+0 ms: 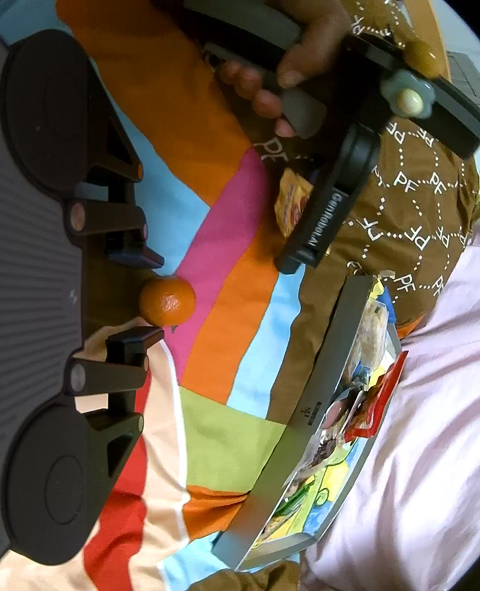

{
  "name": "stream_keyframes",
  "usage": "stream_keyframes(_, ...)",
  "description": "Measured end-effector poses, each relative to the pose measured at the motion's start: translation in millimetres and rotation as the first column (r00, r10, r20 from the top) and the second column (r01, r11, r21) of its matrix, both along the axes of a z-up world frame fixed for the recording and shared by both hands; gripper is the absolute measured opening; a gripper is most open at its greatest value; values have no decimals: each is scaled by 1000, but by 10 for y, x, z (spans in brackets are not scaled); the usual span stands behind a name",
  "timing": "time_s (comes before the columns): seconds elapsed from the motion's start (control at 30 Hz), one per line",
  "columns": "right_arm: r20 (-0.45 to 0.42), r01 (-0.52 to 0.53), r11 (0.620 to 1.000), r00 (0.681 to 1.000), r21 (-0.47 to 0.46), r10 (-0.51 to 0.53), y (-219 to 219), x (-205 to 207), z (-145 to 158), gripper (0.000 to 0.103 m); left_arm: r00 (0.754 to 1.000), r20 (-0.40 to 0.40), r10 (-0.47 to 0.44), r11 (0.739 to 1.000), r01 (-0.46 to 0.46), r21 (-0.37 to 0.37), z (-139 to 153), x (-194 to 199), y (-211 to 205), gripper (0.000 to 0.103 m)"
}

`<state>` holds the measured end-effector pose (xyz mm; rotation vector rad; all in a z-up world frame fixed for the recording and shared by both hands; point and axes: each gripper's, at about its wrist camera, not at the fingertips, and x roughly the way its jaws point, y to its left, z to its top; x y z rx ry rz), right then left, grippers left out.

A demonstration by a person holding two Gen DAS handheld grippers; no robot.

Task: Organize snacks
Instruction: 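Hold the orange in the right tool while the left tool moves toward the gold pouch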

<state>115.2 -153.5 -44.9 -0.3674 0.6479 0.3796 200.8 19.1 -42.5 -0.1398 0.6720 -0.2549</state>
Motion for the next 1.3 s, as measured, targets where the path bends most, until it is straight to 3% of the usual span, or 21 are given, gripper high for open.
stream_keyframes(0.17, -10, 14, 999, 1000, 37, -14, -60, -142, 14, 38, 999, -16, -49, 998, 50, 29, -18, -213, -101, 76)
stream_keyframes(0.3, -1, 8, 999, 1000, 48, -8, -70, -248, 22, 38, 1000, -25, -10, 1000, 10, -8, -23, -303, -39, 78)
stream_keyframes(0.5, 8, 3, 999, 1000, 48, -4, -58, -284, 33, 38, 996, 6, 85, 995, -85, -60, 11, -216, 102, 86)
stream_keyframes(0.67, 5, -7, 998, 1000, 63, 7, -41, -241, -4, 44, 997, 38, 73, 996, -71, -50, 48, -77, 71, 96)
stream_keyframes(0.83, -34, 15, 992, 999, 127, -11, -29, -78, -49, 46, 995, 38, 92, 996, -91, -21, 58, 124, 84, 97)
stream_keyframes(1.13, -73, 53, 985, 996, 165, -42, 4, 57, -127, 40, 998, 42, 52, 998, -54, 44, -2, 257, 70, 76)
stream_keyframes(1.3, -74, 51, 985, 996, 168, -39, -10, 20, -117, 40, 999, 48, 5, 1000, -7, 31, -6, 189, 53, 66)
